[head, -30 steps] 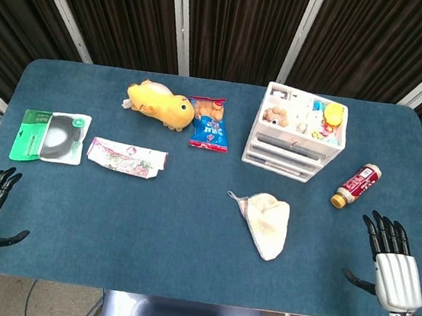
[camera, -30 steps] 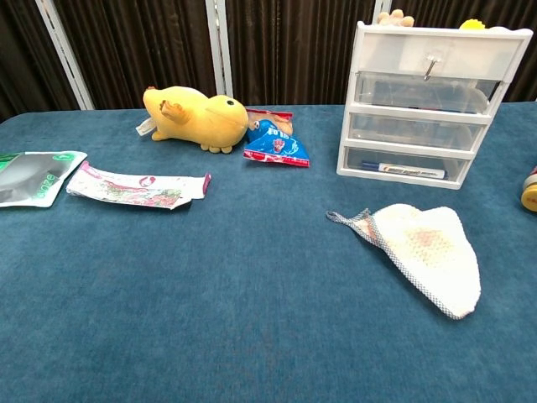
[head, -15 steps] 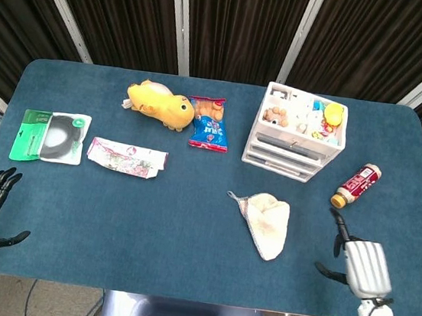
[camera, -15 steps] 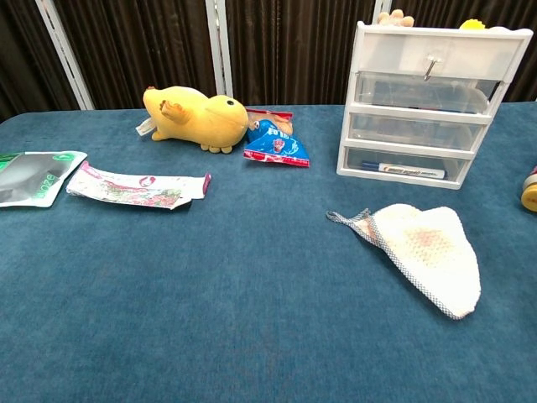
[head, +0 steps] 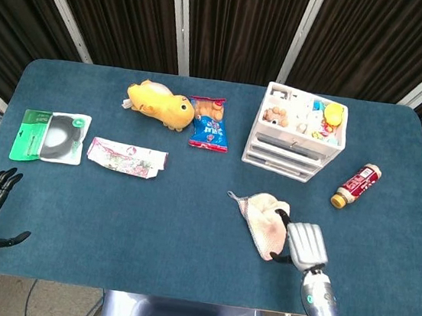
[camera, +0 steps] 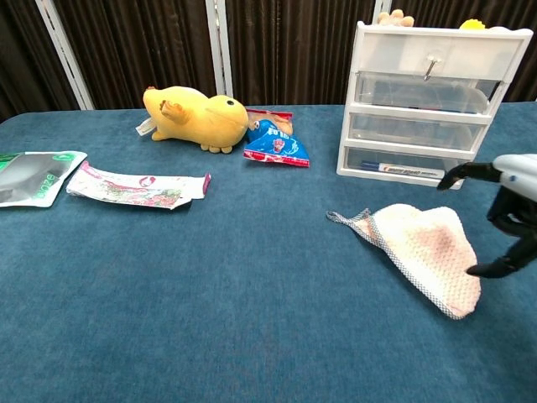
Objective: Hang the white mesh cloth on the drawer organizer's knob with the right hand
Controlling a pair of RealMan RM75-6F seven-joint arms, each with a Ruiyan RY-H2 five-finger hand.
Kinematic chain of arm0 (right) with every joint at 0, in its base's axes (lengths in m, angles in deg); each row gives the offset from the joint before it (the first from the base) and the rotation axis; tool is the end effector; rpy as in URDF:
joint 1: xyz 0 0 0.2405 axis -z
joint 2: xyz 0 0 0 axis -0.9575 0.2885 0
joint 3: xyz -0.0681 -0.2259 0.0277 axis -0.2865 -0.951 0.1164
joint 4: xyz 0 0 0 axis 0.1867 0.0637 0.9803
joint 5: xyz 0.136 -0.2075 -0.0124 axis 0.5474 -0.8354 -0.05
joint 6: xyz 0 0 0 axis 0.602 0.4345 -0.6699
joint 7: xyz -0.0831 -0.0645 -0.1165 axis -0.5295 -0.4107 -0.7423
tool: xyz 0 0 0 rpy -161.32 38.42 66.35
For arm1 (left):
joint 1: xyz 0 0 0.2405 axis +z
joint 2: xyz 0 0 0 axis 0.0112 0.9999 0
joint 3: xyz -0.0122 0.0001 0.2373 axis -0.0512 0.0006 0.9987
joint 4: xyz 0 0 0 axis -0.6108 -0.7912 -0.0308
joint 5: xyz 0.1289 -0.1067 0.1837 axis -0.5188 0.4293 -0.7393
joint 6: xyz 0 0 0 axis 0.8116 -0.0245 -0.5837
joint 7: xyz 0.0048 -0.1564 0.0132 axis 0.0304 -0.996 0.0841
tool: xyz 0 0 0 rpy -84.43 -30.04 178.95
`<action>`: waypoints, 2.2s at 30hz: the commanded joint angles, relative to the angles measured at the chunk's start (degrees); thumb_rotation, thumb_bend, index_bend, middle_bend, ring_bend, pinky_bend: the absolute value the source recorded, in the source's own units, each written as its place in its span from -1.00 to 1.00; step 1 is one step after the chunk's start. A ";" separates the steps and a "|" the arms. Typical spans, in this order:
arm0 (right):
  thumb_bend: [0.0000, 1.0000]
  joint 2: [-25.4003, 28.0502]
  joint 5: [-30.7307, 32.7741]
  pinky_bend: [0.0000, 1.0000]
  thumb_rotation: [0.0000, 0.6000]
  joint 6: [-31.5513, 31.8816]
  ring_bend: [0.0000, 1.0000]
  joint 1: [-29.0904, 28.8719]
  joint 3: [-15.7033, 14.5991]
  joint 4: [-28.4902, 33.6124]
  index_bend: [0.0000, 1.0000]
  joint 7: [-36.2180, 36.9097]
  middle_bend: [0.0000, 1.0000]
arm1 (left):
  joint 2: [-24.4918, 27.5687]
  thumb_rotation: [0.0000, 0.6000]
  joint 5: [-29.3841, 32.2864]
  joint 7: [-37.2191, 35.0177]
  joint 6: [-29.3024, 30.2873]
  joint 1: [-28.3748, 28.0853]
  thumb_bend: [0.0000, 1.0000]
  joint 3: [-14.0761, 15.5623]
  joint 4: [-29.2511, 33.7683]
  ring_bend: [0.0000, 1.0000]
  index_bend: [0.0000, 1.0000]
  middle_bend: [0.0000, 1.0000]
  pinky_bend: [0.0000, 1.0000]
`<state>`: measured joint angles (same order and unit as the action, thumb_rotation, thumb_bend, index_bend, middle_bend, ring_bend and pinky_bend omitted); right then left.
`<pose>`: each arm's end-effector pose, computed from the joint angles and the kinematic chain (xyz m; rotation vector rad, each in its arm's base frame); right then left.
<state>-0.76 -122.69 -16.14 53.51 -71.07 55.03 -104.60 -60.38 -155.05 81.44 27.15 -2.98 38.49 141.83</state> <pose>-0.1688 -0.2536 -0.0206 1.6235 -1.0492 0.7798 -0.2838 0.1685 0.0991 -1.4516 -1.0021 -1.0097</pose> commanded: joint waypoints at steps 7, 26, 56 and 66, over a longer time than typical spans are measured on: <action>-0.86 -6.90 7.12 0.98 1.00 -1.47 0.86 -5.09 3.72 -8.85 -0.40 -1.26 0.87 | 0.28 1.00 0.62 -0.57 -0.71 -0.23 -1.00 -0.05 0.34 -1.00 -1.00 -1.00 -1.00; -0.29 -15.29 13.09 0.98 1.00 -3.86 0.90 -10.73 4.15 -21.50 -0.11 -0.28 0.92 | 0.60 1.00 1.60 -1.16 -1.73 -0.59 -1.00 -0.22 0.96 -1.00 -1.00 -1.00 -1.00; -0.04 -5.61 -12.93 1.00 1.00 12.04 0.93 -4.54 2.28 -9.00 0.48 23.51 0.97 | 0.40 1.00 1.15 -1.25 -1.27 -0.41 -1.00 -0.09 1.28 -1.00 -1.00 -1.00 -1.00; -0.04 -2.72 -8.36 1.00 1.00 11.19 0.93 -3.92 5.04 -7.34 0.48 22.94 0.97 | 0.01 1.00 0.96 -0.82 -0.86 -0.33 -1.00 -0.21 1.16 -1.00 -1.00 -1.00 -1.00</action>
<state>-3.73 -131.67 -4.65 49.58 -66.48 48.02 -81.51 -60.37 -154.10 80.61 26.29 -3.32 38.29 142.99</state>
